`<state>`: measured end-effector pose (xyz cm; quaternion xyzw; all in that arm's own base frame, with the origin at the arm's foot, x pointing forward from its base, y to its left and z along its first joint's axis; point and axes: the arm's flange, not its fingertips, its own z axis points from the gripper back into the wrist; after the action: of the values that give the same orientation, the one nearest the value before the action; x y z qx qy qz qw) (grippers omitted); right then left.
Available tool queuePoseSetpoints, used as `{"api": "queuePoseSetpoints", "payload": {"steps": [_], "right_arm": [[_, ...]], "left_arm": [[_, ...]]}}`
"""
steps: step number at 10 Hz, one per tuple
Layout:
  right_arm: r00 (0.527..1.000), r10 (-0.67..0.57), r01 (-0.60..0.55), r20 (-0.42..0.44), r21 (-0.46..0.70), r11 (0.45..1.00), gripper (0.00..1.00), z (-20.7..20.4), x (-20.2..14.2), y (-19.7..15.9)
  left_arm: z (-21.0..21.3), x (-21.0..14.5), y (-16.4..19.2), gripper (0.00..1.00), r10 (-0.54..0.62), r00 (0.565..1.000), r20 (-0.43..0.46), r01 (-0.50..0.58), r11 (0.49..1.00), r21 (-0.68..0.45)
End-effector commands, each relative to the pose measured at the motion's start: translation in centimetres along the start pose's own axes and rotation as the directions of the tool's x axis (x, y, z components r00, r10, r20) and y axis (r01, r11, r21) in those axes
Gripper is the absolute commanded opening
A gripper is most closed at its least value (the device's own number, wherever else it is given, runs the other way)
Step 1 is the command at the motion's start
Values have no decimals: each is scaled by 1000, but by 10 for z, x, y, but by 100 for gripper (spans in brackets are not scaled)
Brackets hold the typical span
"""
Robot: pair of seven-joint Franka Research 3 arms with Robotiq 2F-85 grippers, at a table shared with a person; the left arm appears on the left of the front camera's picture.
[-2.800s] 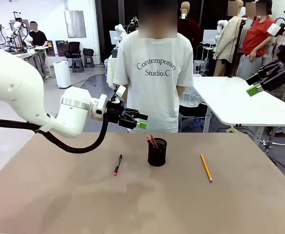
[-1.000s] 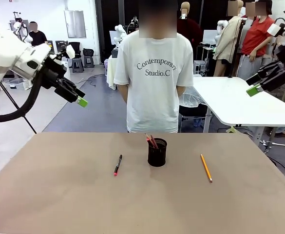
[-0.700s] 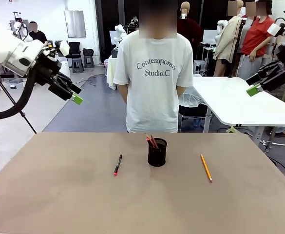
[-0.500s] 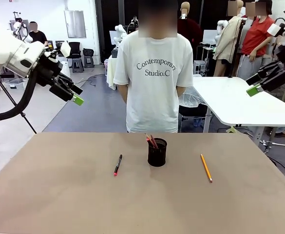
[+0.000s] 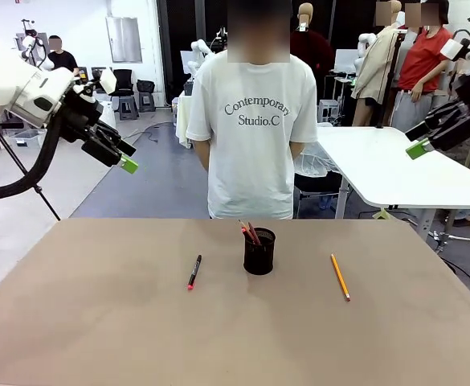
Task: Place the pens into the pen holder.
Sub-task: Pick up a writing instrument from the table and place it into the Pen holder.
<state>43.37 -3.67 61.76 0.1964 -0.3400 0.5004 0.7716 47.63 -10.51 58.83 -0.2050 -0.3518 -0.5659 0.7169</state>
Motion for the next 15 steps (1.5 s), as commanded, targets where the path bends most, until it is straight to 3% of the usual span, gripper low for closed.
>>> {"api": "queuePoseSetpoints", "payload": {"steps": [1,4,6,9,12,15], "right_arm": [[989,-115,116,-95,12,993,100,-36,19,12],[932,-272,258,-238,-88,962,100,-95,42,16],[869,-384,308,-313,-266,913,100,-124,49,22],[796,-522,359,-307,-454,815,100,-172,29,18],[733,-599,409,-323,-495,767,100,-198,0,15],[745,-579,407,-330,-463,787,100,-196,-3,12]], "left_arm": [[3,1,-1,100,7,1000,-6,-7,1000,8],[3,1,-1,100,7,1000,-6,-7,1000,8],[3,1,-1,100,7,1000,-6,-7,1000,8],[3,1,-1,100,7,1000,-6,-7,1000,8],[3,1,-1,100,7,1000,-6,-7,1000,8],[3,1,-1,100,7,1000,-6,-7,1000,8]]}}
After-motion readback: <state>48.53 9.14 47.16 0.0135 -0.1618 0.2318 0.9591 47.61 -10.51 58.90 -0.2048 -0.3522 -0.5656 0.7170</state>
